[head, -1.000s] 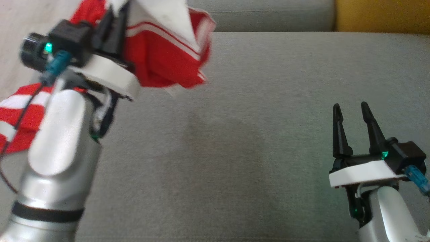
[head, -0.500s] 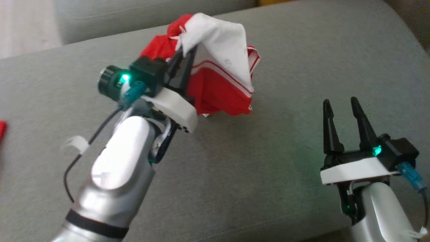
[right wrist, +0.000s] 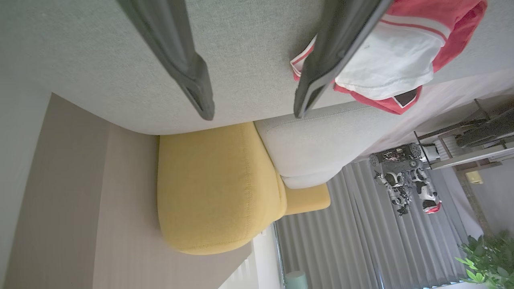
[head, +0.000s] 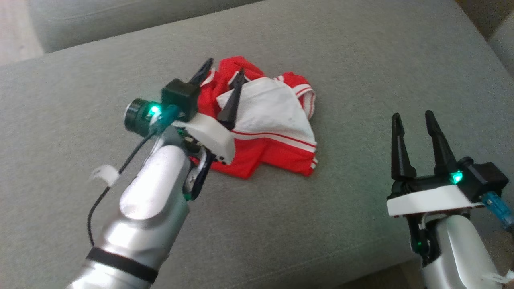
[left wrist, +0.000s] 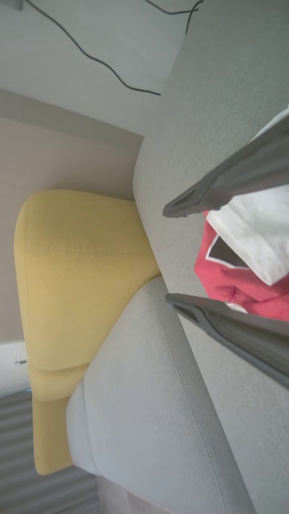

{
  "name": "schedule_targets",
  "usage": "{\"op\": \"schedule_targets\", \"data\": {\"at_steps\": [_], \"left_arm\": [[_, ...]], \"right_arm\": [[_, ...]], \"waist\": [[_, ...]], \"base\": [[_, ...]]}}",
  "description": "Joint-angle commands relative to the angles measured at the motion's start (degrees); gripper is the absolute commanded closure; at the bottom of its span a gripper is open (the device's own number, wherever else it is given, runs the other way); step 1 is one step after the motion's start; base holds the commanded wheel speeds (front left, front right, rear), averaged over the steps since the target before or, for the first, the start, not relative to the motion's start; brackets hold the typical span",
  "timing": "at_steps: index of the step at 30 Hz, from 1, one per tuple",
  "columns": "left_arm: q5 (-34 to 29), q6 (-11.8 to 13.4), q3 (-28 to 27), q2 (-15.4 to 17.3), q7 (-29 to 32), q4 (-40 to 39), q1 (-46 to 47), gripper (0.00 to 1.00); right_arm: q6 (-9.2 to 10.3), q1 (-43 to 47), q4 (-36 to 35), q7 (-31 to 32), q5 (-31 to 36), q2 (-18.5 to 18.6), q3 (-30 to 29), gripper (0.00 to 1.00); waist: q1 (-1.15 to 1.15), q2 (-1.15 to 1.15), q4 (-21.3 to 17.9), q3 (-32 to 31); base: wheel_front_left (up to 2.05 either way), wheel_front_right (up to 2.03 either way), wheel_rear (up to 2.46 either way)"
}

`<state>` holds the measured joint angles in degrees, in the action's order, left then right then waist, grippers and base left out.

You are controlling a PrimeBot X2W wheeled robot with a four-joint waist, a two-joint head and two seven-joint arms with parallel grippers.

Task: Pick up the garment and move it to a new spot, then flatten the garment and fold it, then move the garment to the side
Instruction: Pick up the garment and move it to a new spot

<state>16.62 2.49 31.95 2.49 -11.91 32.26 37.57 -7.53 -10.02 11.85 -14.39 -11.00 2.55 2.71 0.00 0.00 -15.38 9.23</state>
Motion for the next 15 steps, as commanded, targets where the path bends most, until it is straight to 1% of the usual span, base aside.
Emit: {"op": "schedule_targets", "data": {"at_steps": [1, 3, 6, 9, 11, 13, 14, 15], "left_arm": [[0.63, 0.47, -3.08, 1.72, -1.13, -1.52, 0.09, 0.0], [1.5, -0.36, -3.85, 3.09, -1.78, -2.34, -1.67, 0.0], [1.71, -0.16, -5.21, 5.96, -2.48, -4.5, -5.0, 0.0], [2.25, 0.51, -6.68, 8.09, -2.82, -7.51, -9.51, 0.0], [2.43, 0.85, -7.07, 8.66, -2.94, -9.66, -12.7, 0.0], [2.26, 1.79, -7.53, 8.92, -3.02, -11.68, -15.94, 0.0], [2.1, 2.38, -7.89, 8.88, -3.04, -12.84, -17.59, 0.0], [2.1, 2.38, -7.89, 8.88, -3.04, -12.84, -17.59, 0.0]], "right_arm": [[0.04, -0.84, -2.22, -0.6, 0.55, 0.32, 0.79, 0.0], [0.04, -0.39, -2.29, -0.6, 0.91, 0.32, 0.29, 0.0], [0.04, 0.61, -2.18, -0.6, 1.53, 0.32, -0.68, 0.0], [0.04, 2.2, -1.75, -0.61, 2.41, 0.32, -1.27, 0.0], [0.04, 3.43, -1.38, -0.61, 2.86, 0.32, -2.17, 0.0], [0.04, 4.52, -0.97, -0.61, 3.08, 0.32, -2.92, 0.0], [0.04, 4.99, -0.75, -0.61, 3.07, 0.32, -3.23, 0.0], [0.04, 4.99, -0.75, -0.61, 3.07, 0.32, -3.23, 0.0]], "waist": [[0.0, 0.0, 2.52, -1.33], [0.0, 0.0, 4.56, -2.23], [0.0, 0.0, 8.28, -3.89], [0.0, 0.0, 11.85, -5.78], [0.0, 0.0, 14.4, -7.08], [0.0, 0.0, 16.42, -8.2], [0.0, 0.0, 17.25, -8.74], [0.0, 0.0, 17.25, -8.74]], "base": [[0.0, 0.0, 0.0], [0.0, 0.0, 0.0], [0.0, 0.0, 0.0], [0.0, 0.0, 0.0], [0.0, 0.0, 0.0], [0.0, 0.0, 0.0], [0.0, 0.0, 0.0], [0.0, 0.0, 0.0]]}}
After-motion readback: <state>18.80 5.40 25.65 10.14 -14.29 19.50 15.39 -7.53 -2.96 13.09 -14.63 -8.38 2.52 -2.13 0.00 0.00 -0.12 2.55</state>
